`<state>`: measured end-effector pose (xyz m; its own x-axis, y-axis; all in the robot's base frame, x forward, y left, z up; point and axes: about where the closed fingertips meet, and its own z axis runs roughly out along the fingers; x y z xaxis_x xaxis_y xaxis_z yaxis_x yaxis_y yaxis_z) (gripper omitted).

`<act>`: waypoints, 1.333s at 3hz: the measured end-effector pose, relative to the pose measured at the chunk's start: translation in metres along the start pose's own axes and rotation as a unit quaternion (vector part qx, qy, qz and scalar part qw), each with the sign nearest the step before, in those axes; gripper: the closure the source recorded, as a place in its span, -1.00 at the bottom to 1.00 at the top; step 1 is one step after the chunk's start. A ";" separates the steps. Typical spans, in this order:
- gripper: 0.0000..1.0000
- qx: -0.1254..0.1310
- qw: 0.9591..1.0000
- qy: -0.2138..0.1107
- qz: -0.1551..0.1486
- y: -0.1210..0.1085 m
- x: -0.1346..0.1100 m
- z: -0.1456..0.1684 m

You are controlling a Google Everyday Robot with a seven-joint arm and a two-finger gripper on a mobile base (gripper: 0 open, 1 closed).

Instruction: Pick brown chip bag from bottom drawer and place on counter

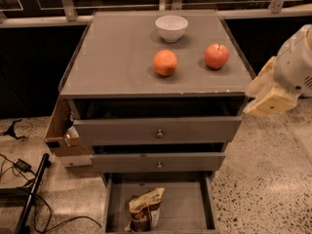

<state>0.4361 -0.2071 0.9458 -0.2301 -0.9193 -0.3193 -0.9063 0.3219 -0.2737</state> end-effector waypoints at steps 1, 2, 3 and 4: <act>0.64 -0.025 0.998 -0.056 0.028 0.031 0.007 0.061; 1.00 -0.073 0.989 -0.120 0.052 0.070 0.003 0.144; 1.00 -0.071 0.987 -0.134 0.061 0.074 0.002 0.165; 1.00 -0.070 0.987 -0.134 0.061 0.073 0.002 0.165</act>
Offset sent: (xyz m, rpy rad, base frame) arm -0.0138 0.0953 -0.2664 0.4977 0.1441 0.0315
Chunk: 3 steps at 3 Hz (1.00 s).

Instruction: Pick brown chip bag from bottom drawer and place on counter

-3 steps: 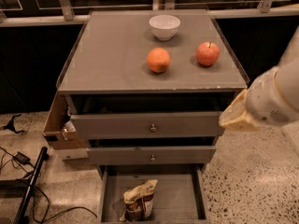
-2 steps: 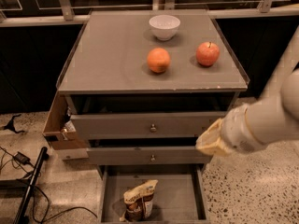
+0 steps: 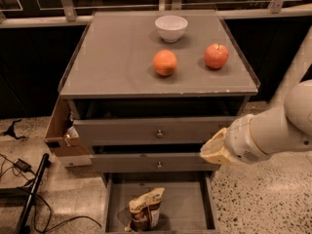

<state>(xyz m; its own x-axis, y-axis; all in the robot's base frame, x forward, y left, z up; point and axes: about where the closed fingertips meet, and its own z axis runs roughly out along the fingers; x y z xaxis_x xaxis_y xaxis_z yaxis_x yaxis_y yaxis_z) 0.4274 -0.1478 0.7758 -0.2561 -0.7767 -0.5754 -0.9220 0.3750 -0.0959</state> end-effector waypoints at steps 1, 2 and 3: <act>1.00 0.004 1.000 -0.001 0.004 0.011 0.023 0.023; 1.00 -0.002 1.000 -0.019 0.013 0.029 0.058 0.076; 1.00 -0.014 0.998 -0.053 0.021 0.043 0.082 0.139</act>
Offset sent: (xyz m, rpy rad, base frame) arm -0.0270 0.0111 -0.1874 0.1042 0.0039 -0.0333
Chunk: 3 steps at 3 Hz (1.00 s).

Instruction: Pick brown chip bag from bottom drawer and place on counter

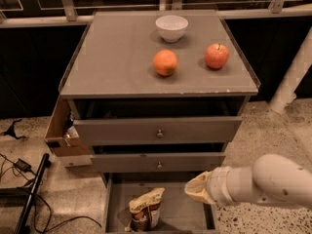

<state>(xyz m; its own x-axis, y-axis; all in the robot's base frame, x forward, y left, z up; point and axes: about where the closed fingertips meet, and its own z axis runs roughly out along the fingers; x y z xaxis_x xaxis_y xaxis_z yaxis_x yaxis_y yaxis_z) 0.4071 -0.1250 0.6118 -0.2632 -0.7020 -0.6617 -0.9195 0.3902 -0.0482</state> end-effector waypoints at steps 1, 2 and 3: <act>1.00 -0.012 1.000 -0.018 0.015 0.008 0.040 0.066; 1.00 -0.024 0.999 -0.025 0.034 0.015 0.052 0.084; 1.00 -0.023 0.999 -0.025 0.034 0.015 0.055 0.087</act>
Offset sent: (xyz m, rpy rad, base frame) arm 0.0011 0.0124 -0.0635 0.0395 0.0161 -0.0022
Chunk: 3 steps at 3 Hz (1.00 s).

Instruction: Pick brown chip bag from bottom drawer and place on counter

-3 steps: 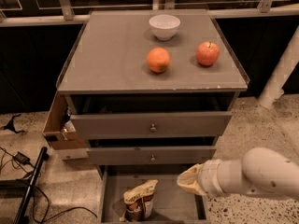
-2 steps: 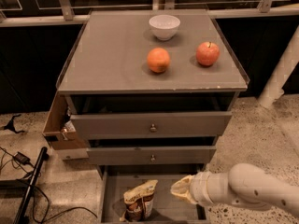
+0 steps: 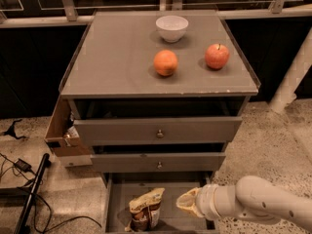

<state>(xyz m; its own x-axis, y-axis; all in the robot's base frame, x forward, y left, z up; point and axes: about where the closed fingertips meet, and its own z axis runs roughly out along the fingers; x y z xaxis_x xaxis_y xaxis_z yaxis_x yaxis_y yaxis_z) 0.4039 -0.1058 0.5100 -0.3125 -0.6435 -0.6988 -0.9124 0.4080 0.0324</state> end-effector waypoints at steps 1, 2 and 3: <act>1.00 0.010 1.000 -0.003 0.010 -0.003 0.038 0.031; 0.62 0.015 1.000 -0.015 0.017 -0.008 0.070 0.071; 0.16 0.016 0.999 -0.034 0.024 -0.011 0.092 0.106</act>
Offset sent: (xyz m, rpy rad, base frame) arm 0.0075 0.0007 -0.1664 0.0599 -0.0130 -0.0752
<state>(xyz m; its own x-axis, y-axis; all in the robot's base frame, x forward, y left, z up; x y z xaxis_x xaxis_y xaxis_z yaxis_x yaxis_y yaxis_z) 0.4132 -0.1005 0.3693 -0.3356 -0.5786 -0.7434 -0.8877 0.4582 0.0441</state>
